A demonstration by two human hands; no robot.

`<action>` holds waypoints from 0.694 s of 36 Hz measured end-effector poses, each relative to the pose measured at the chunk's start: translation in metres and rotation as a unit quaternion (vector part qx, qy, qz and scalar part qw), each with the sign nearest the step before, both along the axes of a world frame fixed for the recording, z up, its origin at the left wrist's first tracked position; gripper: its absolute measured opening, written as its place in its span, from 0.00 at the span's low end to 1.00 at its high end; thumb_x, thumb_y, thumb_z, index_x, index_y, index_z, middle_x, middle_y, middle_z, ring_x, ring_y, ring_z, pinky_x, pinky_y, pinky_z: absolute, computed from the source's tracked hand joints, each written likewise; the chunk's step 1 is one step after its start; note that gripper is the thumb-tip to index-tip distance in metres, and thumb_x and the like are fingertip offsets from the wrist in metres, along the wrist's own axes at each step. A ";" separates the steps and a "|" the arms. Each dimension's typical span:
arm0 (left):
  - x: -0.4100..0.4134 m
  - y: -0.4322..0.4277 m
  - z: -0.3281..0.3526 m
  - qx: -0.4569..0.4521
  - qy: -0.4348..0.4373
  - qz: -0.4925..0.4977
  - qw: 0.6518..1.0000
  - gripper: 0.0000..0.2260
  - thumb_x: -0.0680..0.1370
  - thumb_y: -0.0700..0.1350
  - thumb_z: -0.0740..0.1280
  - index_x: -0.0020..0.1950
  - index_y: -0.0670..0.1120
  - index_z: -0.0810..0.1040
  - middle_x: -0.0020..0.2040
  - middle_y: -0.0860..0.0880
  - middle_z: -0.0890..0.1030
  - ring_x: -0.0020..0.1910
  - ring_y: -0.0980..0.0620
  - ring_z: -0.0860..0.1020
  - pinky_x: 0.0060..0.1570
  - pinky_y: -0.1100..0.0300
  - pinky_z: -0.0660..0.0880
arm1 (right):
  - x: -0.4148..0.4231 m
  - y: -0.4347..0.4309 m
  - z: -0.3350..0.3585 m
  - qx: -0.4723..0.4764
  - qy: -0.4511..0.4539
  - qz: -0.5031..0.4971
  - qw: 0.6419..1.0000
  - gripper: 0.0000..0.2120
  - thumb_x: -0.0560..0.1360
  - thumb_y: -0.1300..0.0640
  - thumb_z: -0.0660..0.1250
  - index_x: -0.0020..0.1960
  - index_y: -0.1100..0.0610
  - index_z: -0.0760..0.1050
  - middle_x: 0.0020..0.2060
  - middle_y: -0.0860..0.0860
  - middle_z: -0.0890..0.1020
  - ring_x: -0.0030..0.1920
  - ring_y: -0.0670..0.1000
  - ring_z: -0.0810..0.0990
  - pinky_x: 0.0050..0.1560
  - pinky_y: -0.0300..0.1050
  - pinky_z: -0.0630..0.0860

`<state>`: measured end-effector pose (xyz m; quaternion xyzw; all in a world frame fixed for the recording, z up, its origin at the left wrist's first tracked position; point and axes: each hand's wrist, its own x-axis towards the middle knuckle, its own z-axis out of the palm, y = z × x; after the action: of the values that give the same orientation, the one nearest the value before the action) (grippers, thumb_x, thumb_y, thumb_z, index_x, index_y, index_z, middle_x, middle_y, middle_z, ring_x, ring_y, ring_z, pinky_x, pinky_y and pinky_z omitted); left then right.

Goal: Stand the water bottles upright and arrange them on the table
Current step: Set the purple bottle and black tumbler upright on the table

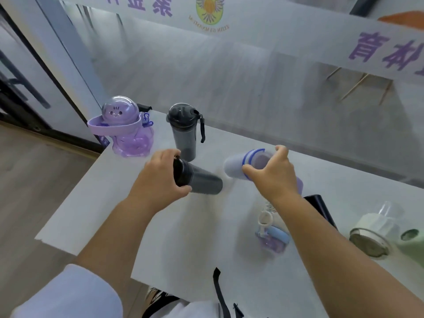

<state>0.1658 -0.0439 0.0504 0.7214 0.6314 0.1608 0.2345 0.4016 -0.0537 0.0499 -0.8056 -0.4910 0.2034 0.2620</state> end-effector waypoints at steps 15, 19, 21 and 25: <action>0.025 0.026 0.020 0.015 0.060 -0.154 0.986 0.32 0.63 0.50 0.77 0.66 0.55 0.73 0.65 0.51 0.71 0.63 0.47 0.70 0.66 0.52 0.67 | 0.018 0.040 0.027 -0.031 -0.095 0.145 0.984 0.27 0.66 0.51 0.73 0.59 0.62 0.71 0.54 0.58 0.76 0.51 0.58 0.75 0.48 0.49 0.74; 0.026 0.026 0.017 0.009 0.038 -0.169 0.985 0.30 0.66 0.50 0.76 0.67 0.55 0.73 0.65 0.51 0.71 0.64 0.48 0.68 0.67 0.52 0.66 | 0.021 0.045 0.028 -0.045 -0.094 0.176 0.979 0.30 0.68 0.51 0.72 0.65 0.62 0.69 0.63 0.57 0.72 0.60 0.58 0.73 0.55 0.48 0.71; 0.027 0.024 0.017 0.007 0.013 -0.174 0.985 0.27 0.69 0.49 0.74 0.67 0.54 0.72 0.65 0.52 0.71 0.65 0.49 0.67 0.66 0.57 0.65 | 0.023 0.047 0.027 -0.056 -0.090 0.199 0.974 0.35 0.69 0.50 0.71 0.71 0.60 0.64 0.70 0.56 0.67 0.67 0.56 0.68 0.62 0.47 0.68; 0.031 0.021 0.017 -0.002 -0.021 -0.176 0.984 0.28 0.69 0.48 0.73 0.67 0.52 0.70 0.64 0.55 0.72 0.64 0.52 0.67 0.63 0.61 0.65 | 0.023 0.049 0.025 -0.083 -0.090 0.240 0.963 0.39 0.72 0.46 0.69 0.75 0.57 0.55 0.75 0.53 0.59 0.73 0.55 0.60 0.69 0.49 0.63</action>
<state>0.1966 -0.0231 0.0670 0.8171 0.4900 0.1312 0.2740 0.4247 -0.0044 0.0746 -0.6977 -0.6733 0.2266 0.0923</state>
